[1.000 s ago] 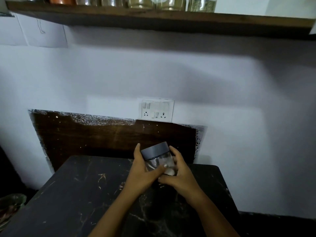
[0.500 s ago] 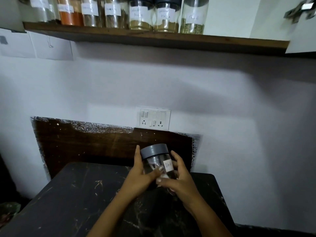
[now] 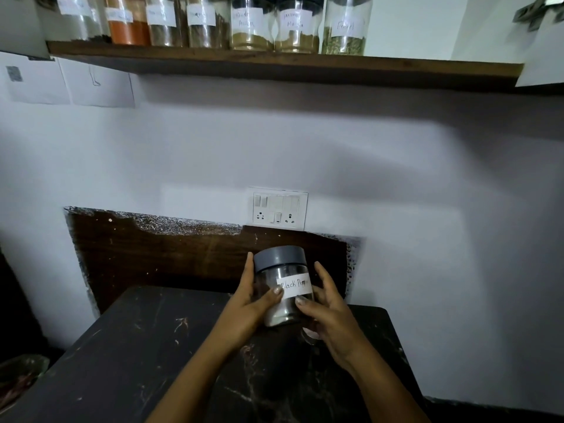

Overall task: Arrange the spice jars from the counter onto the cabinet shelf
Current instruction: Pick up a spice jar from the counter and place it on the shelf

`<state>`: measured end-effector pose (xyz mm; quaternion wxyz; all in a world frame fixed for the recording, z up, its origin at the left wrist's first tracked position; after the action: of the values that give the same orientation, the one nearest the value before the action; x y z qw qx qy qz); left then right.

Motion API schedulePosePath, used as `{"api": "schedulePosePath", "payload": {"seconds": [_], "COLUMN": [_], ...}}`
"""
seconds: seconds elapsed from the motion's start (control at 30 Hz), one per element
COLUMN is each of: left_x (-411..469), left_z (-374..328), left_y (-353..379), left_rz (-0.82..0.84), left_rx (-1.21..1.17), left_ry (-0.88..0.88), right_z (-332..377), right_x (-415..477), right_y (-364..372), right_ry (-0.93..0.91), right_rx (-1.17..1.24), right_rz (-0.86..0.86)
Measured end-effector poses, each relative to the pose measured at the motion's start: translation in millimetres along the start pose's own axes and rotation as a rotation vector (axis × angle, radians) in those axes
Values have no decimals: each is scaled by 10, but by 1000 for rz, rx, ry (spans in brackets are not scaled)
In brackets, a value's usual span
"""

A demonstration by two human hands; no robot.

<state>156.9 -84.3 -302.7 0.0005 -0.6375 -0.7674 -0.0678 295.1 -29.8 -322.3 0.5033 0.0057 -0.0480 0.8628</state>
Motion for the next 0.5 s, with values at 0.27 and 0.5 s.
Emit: {"api": "schedulePosePath", "payload": {"seconds": [0.27,0.5], "left_x": [-3,9], "left_z": [-9,-40], "left_y": [25,-31], "left_rz": [151,167], "left_rx": [199,162], "left_ry": [-27,85], "right_z": [8,180], "right_x": [-43,-71], "right_y": [-14,-103], "right_ry": [-8,-14], "right_rx": [-95,-330], "right_rz": [55,142]}}
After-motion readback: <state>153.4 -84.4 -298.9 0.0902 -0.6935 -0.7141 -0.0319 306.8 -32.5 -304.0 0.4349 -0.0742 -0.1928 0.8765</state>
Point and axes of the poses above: each hand's wrist, its own x-axis towards the middle knuckle, its own y-axis out of the palm, z = x × y, the point moved 4 cm from there along x, towards the middle knuckle, and after that the axes turned 8 degrees about -x, right-handed, at the moved point
